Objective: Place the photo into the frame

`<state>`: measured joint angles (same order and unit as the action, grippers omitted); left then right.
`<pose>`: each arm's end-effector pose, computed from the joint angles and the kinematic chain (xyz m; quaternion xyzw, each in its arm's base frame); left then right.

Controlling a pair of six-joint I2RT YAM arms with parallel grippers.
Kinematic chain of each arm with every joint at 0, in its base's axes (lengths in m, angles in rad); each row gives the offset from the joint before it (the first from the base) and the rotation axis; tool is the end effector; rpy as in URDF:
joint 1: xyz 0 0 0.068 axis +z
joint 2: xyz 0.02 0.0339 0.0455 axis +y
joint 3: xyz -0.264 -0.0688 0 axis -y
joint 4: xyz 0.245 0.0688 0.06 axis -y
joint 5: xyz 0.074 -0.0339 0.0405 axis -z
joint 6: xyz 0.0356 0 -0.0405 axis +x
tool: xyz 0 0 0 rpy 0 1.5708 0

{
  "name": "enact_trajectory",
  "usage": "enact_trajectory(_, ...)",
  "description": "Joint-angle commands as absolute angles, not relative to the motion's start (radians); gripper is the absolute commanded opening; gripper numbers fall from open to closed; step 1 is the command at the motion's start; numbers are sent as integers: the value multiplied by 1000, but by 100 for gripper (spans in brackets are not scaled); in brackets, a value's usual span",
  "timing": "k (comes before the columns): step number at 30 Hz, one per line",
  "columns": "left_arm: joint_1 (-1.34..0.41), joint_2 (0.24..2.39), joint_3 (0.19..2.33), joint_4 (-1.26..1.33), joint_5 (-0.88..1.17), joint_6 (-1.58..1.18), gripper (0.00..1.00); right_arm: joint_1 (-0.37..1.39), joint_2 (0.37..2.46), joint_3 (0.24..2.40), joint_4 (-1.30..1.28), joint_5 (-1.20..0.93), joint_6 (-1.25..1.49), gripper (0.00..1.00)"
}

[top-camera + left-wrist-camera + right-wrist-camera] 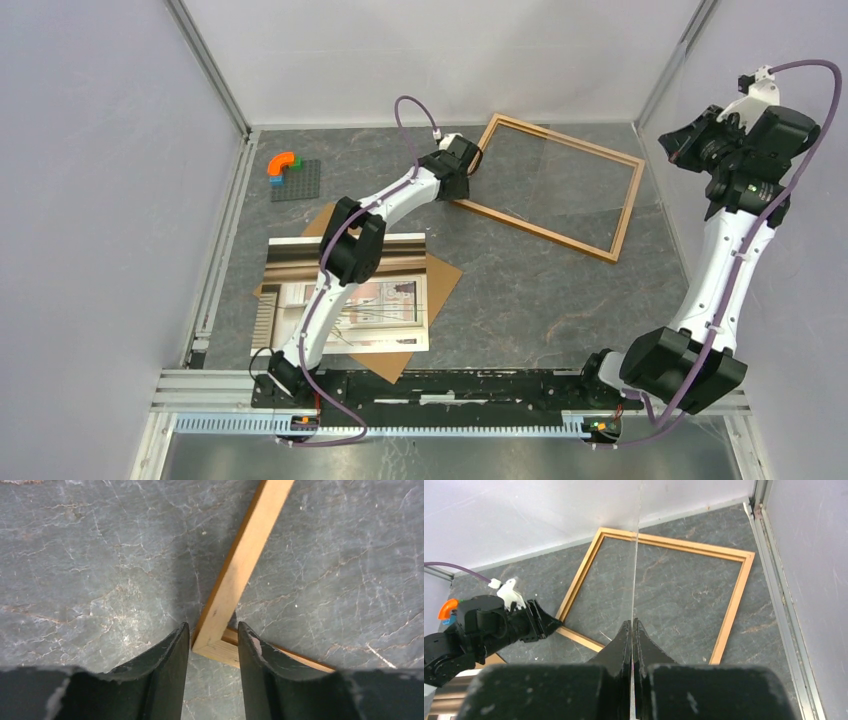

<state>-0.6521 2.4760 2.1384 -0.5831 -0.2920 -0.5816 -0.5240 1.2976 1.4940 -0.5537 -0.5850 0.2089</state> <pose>0.4387 -0.3221 0.1659 -0.0134 0.9386 -0.0703 0.3375 0.2475 -0.1203 0.4381 0.1283 0.7933 0.1483 0.5764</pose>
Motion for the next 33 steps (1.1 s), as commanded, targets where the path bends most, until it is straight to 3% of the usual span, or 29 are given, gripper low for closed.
enact_trajectory(1, -670, 2476, 2165, -715, -322, -592, 46, -523, 1281, 1593, -501, -613, 250, 0)
enact_trajectory(7, -689, 2415, 2030, -741, -238, -593, 28, -521, 1297, 1723, -498, -660, 309, 0)
enact_trajectory(18, -706, 2166, 1667, -682, -114, -607, 25, -386, 1370, 1839, -512, -709, 392, 0)
enact_trajectory(24, -689, 2037, 1661, -769, -122, -575, 57, -223, 1404, 1865, -473, -657, 468, 0)
enact_trajectory(33, -554, 1476, 1437, -737, -260, -505, 81, -6, 1423, 1783, -193, -617, 763, 0)
